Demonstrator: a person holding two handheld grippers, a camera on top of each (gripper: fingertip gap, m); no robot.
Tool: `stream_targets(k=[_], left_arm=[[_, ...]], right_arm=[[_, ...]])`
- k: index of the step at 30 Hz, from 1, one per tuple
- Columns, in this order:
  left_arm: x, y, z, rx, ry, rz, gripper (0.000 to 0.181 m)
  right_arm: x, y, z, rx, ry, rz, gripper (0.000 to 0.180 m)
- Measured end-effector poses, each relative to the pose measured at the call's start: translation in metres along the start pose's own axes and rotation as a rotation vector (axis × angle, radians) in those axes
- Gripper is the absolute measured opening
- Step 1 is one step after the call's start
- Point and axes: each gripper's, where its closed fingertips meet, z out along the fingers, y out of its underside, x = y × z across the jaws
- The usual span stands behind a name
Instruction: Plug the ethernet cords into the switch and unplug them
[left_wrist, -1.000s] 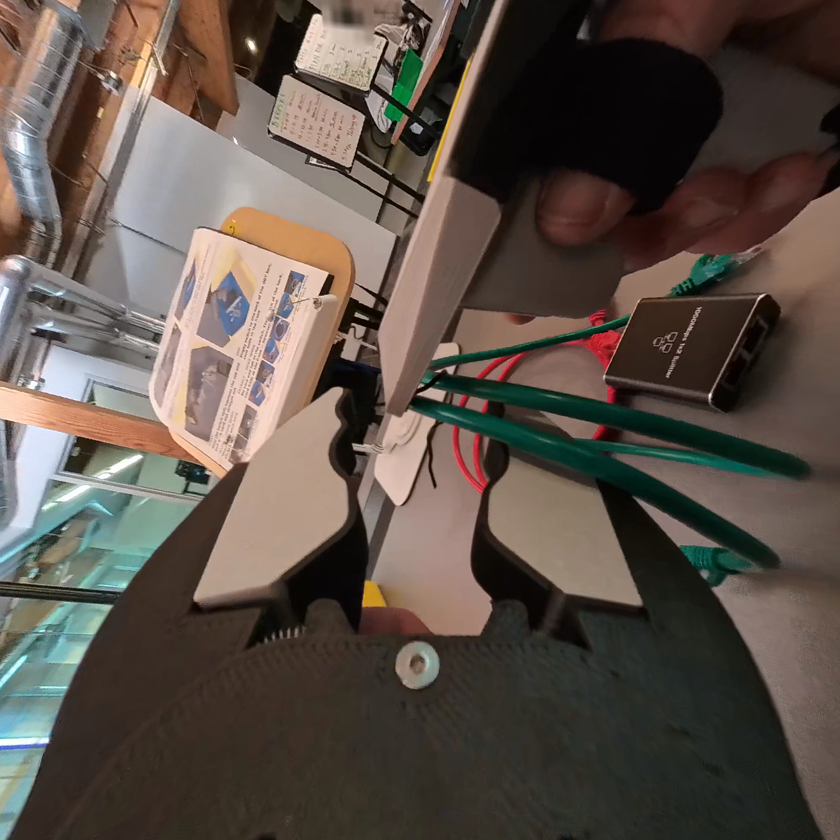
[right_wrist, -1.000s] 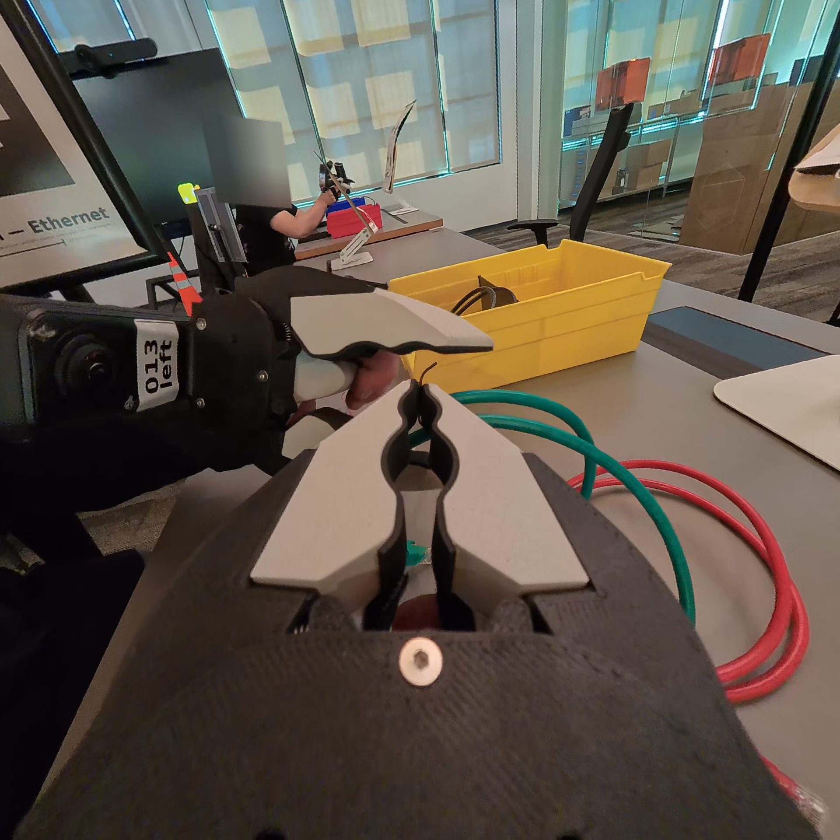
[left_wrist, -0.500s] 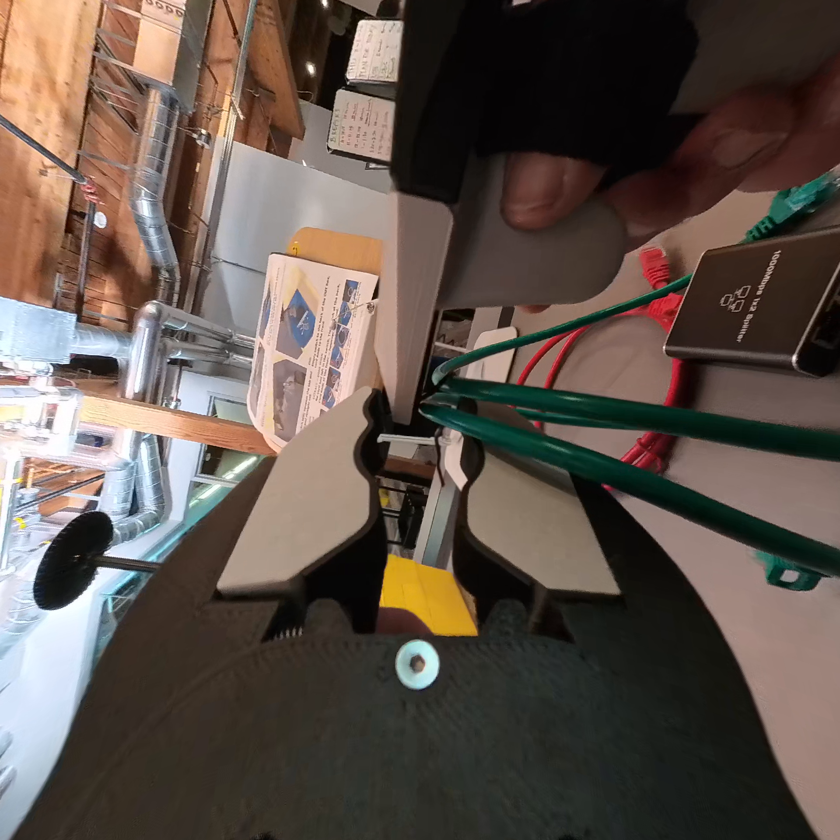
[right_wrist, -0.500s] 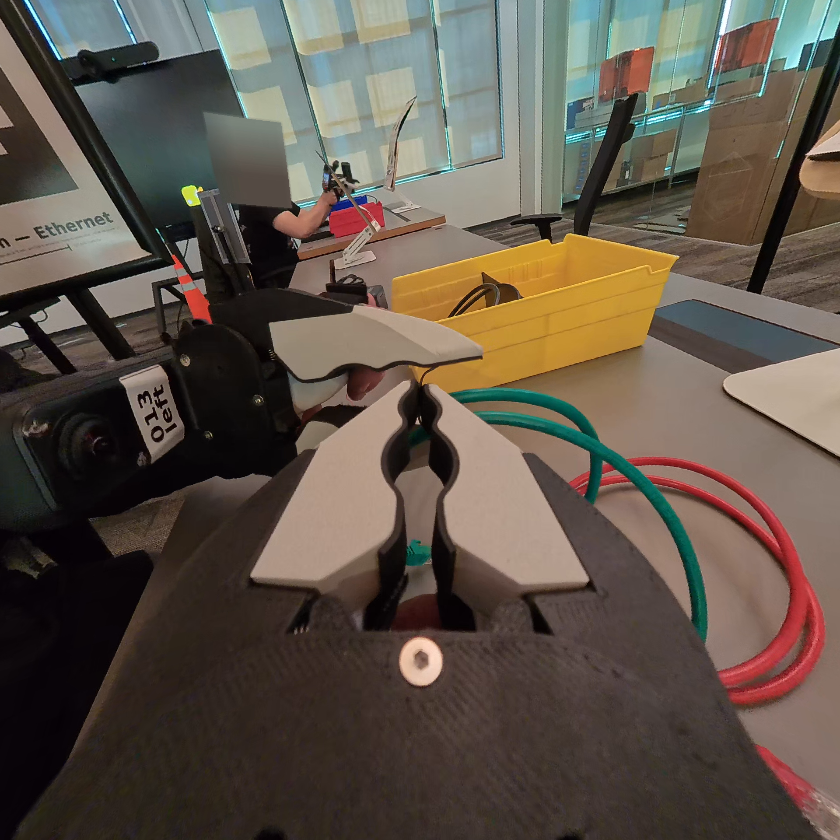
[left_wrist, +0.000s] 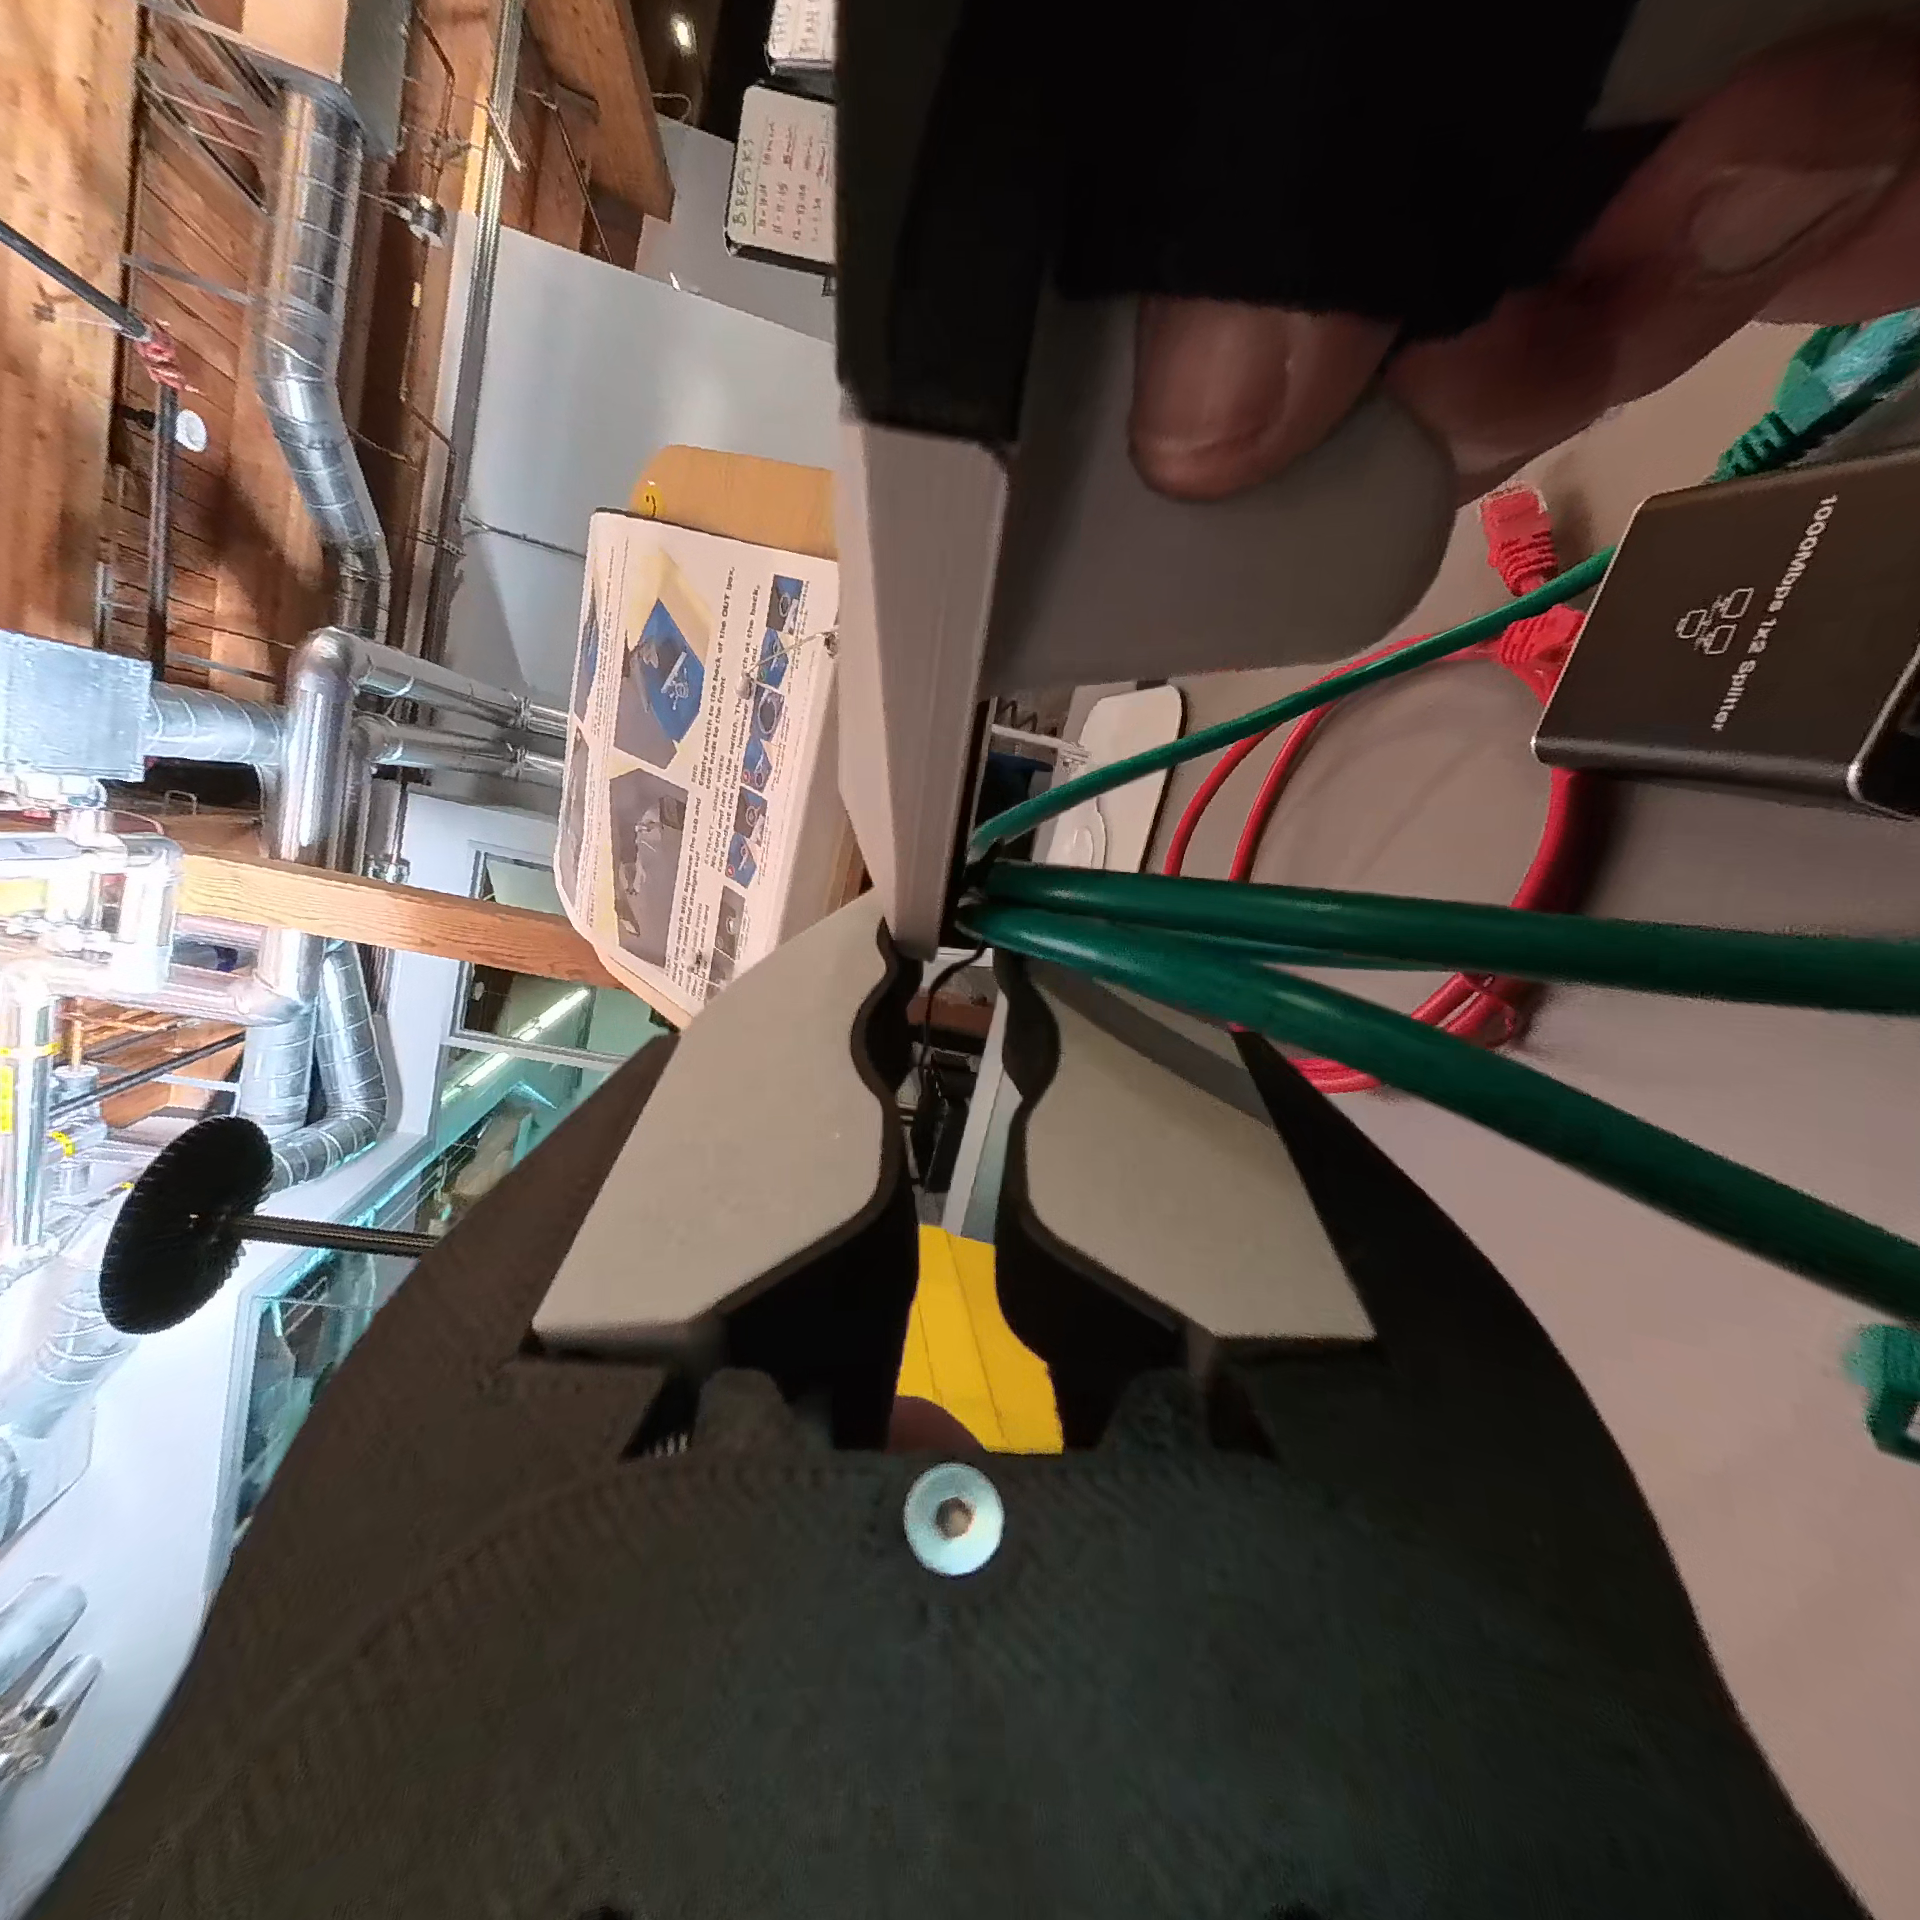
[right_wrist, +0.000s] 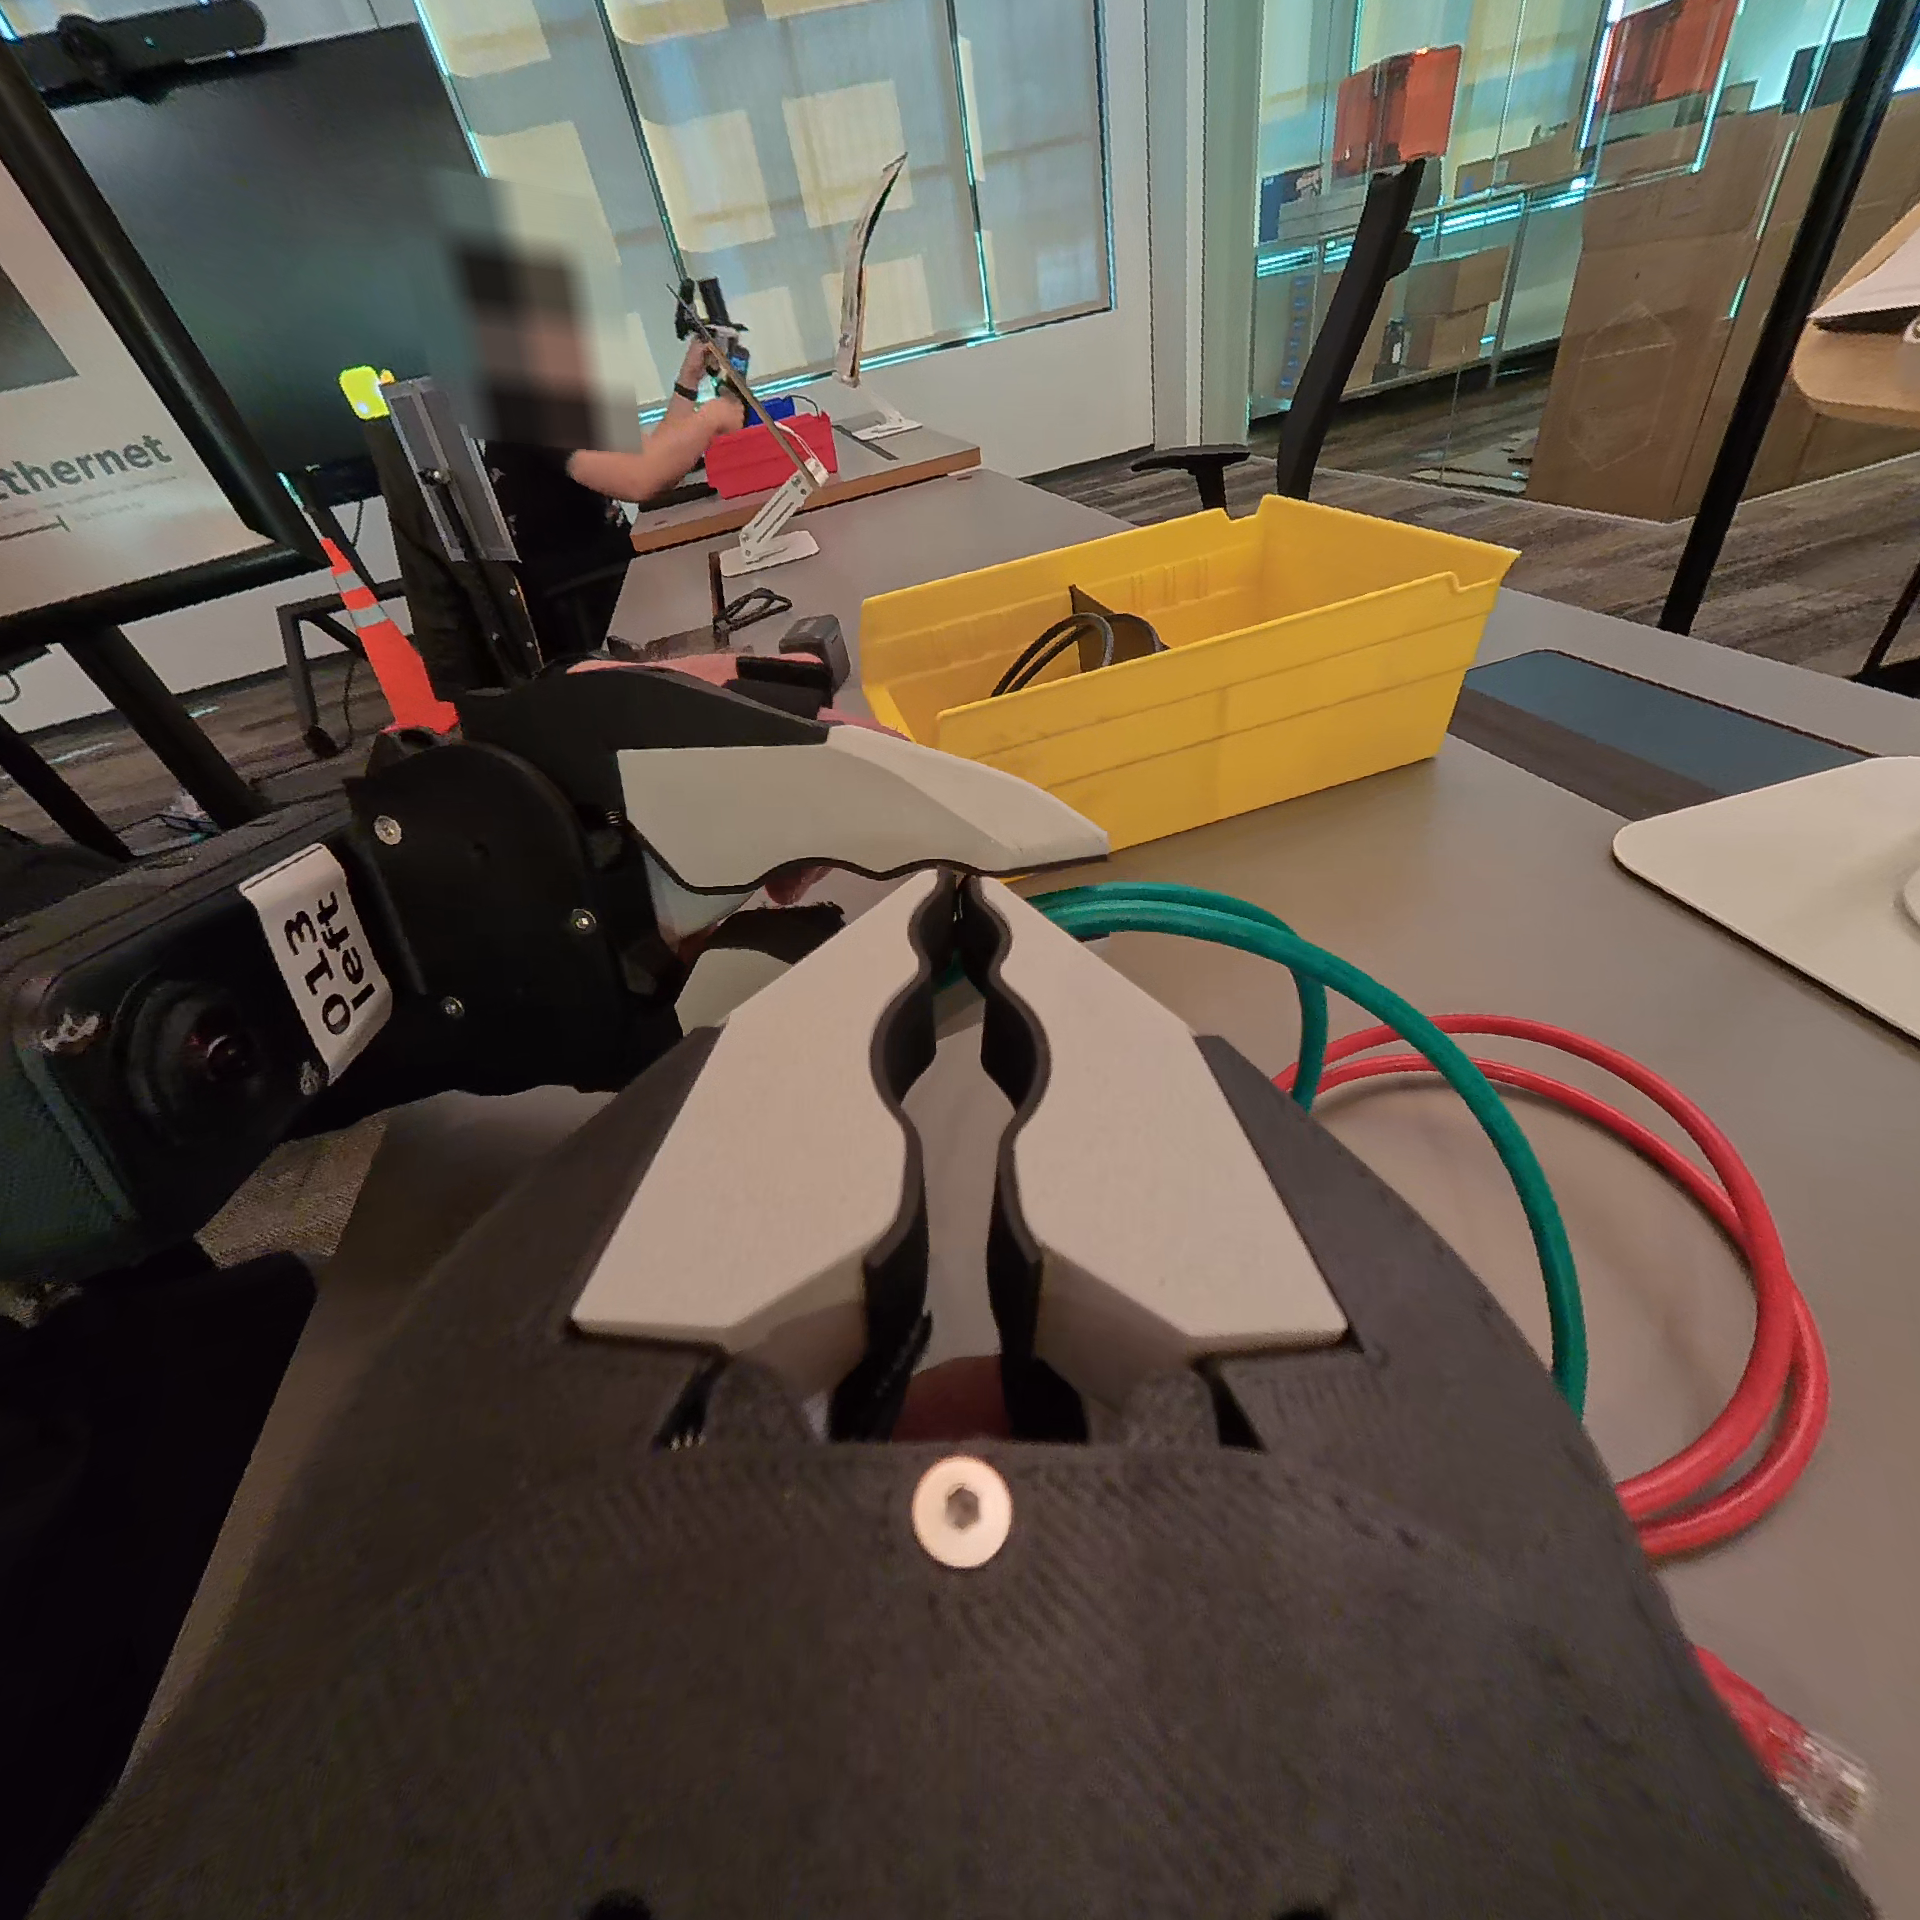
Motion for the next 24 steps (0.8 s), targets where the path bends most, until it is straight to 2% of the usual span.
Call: stream_targets(k=[14,17,24], left_arm=[[0.000,0.003,0.001,-0.012,0.004,-0.042,0.012],[0.002,0.005,0.002,-0.014,0.009,-0.039,0.012],[0.000,0.018,0.004,-0.037,0.016,-0.127,0.008]], right_arm=[[0.000,0.002,0.002,-0.067,0.057,-0.097,0.006],[-0.005,0.004,0.002,-0.102,0.034,-0.092,0.018],[-0.005,0.003,-0.002,-0.215,0.104,-0.214,0.025]])
